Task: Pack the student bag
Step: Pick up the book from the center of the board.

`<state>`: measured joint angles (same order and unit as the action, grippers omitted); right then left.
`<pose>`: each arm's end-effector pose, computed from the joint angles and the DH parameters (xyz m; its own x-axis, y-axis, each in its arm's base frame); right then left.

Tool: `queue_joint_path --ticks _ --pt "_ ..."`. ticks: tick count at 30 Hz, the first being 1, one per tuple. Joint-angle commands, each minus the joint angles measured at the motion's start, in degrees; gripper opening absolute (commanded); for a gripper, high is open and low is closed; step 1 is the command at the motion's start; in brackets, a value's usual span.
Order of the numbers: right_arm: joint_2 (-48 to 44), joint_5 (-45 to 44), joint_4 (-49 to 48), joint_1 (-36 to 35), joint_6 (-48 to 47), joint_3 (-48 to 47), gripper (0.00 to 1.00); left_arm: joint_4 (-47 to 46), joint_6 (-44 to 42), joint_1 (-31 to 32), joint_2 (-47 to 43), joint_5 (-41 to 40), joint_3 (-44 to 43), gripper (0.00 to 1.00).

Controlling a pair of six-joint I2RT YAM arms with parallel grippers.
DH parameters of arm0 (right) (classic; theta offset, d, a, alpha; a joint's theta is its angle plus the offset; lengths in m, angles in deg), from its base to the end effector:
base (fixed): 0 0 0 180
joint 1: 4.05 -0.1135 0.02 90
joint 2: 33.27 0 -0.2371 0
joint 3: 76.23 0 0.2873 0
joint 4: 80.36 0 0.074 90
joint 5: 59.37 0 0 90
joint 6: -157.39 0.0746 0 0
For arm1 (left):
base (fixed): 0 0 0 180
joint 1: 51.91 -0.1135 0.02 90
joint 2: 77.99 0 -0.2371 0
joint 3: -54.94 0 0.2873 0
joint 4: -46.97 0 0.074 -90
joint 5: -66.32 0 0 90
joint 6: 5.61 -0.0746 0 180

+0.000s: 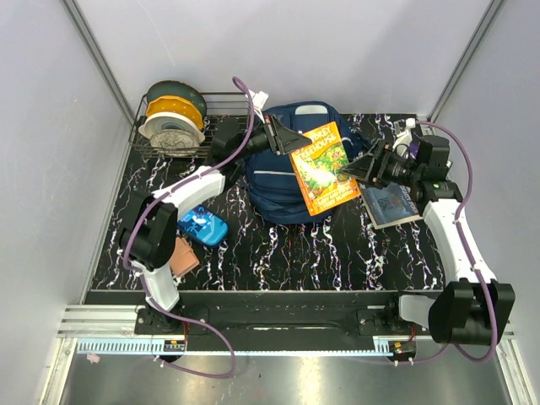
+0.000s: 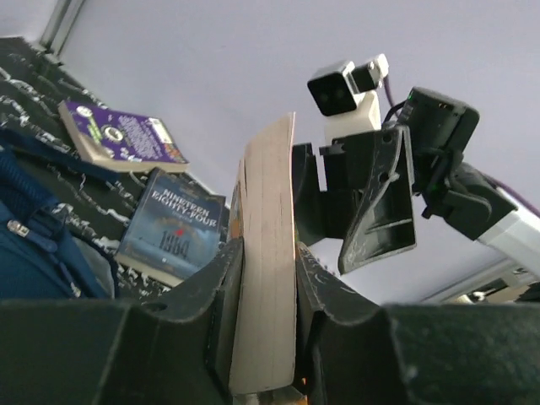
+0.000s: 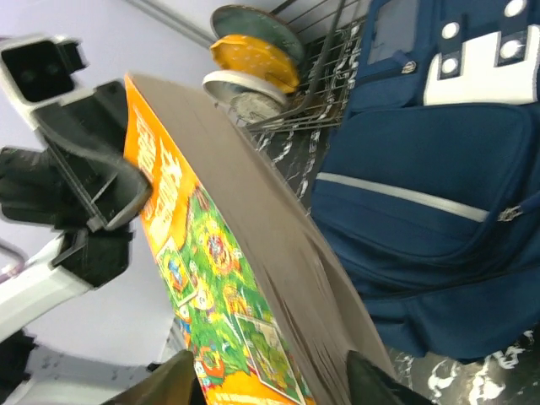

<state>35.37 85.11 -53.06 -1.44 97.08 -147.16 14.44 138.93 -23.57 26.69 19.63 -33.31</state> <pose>0.3295 0.0458 0.2962 -0.7187 0.3208 -0.6168 -0.4079 0.5238 0.7478 0.3972 -0.2724 0.2972 -0.6122 -0.3432 -0.7123 0.7357 0.0828 -0.6722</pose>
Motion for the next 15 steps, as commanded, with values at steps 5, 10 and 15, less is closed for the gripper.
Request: queue_joint_path --ticks 5,10,15 --pt "-1.6 -14.7 -4.1 -0.6 8.0 2.7 1.00 14.4 -16.1 -1.5 -13.4 -14.6 6.2 0.00" --pt "-7.3 -12.5 -20.4 -1.4 22.9 17.7 1.00 13.8 -14.6 -4.3 -17.6 -21.2 10.0 0.00" --pt "-11.8 -12.4 -31.6 -5.1 31.7 26.3 1.00 13.8 -12.5 -4.4 -19.8 -22.8 11.7 0.00"
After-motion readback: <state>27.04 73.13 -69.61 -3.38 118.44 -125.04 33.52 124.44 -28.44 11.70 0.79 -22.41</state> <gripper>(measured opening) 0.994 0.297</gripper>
